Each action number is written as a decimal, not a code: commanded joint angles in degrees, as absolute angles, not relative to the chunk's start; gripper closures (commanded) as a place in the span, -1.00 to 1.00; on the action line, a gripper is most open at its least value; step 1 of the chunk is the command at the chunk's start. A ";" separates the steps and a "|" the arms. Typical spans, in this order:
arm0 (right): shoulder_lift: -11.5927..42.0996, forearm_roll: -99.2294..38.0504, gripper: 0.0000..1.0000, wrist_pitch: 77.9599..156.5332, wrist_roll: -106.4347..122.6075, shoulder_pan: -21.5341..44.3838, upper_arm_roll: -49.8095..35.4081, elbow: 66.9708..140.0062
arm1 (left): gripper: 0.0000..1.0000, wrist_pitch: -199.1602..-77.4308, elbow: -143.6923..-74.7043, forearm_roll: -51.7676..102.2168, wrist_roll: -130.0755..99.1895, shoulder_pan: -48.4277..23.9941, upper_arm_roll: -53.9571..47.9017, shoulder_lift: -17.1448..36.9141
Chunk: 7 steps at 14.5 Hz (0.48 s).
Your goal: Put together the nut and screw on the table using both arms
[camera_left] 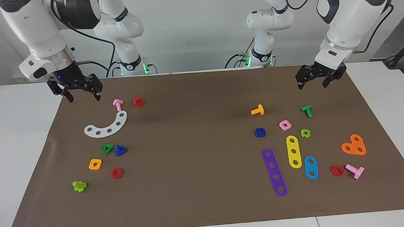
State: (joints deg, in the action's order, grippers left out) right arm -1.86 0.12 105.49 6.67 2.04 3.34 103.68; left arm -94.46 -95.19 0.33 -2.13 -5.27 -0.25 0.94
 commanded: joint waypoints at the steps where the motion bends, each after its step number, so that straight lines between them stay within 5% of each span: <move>1: 3.05 -0.79 -1.00 113.71 15.63 3.51 2.90 107.84 | -1.00 -94.22 -96.59 1.32 -2.20 -4.39 -0.09 -0.35; 7: 12.29 -1.32 -1.00 130.67 25.83 4.04 2.81 114.68 | -1.00 -95.01 -98.87 1.32 -2.55 -4.66 -0.09 -1.23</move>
State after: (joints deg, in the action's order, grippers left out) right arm 12.14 -0.03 126.45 22.27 4.78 3.28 111.34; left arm -94.47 -95.92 0.33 -2.14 -4.81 -0.05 0.74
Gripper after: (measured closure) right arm 0.000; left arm 0.000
